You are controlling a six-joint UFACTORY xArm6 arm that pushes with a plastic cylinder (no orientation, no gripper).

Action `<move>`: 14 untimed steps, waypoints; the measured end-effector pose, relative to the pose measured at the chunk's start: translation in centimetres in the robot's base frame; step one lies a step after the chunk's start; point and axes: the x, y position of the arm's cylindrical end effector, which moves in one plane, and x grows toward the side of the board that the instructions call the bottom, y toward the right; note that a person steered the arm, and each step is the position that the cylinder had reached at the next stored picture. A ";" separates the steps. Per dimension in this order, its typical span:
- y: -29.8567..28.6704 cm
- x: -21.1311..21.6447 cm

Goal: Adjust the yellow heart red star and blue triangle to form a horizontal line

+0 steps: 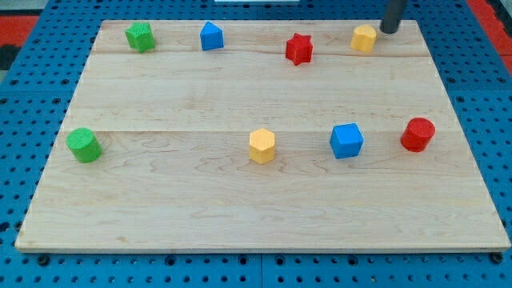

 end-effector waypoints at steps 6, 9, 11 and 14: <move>-0.3 11.7; -10.6 10.0; -11.8 6.9; -12.6 1.6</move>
